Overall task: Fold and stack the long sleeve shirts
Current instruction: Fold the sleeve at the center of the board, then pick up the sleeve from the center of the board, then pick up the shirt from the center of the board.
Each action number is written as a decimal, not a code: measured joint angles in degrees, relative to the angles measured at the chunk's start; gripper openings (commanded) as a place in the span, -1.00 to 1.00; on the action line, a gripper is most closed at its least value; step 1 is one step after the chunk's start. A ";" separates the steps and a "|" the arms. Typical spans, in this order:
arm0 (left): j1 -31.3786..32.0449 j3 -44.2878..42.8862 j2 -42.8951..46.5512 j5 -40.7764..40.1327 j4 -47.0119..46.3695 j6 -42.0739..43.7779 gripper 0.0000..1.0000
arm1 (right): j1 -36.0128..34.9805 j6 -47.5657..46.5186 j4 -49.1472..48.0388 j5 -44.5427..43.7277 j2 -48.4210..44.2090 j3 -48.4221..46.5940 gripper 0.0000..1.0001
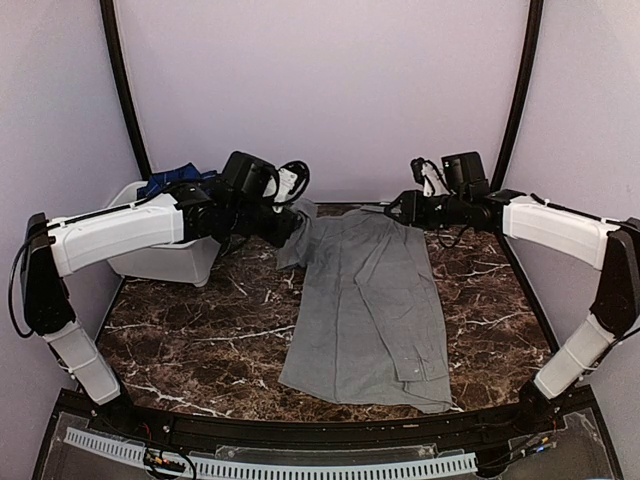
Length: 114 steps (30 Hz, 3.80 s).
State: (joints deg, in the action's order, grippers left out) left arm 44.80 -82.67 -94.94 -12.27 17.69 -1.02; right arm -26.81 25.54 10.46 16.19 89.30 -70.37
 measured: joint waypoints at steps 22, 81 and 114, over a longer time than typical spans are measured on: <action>6.97 -1.03 -18.91 36.33 -8.09 -11.50 -0.99 | -4.70 0.04 1.68 -4.81 -8.26 15.91 -0.03; 3.63 32.48 2.91 25.20 1.66 -34.16 0.13 | -21.86 13.44 14.03 -19.67 -9.29 24.92 -1.00; 5.25 37.77 4.15 28.70 -1.27 -47.60 -1.00 | -14.56 0.20 14.64 -26.10 1.01 -8.52 -1.00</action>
State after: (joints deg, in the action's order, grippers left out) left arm 50.04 -44.91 -90.78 16.43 16.43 -48.62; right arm -41.36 25.74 25.10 -9.91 90.30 -78.89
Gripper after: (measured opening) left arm 0.005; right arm 0.006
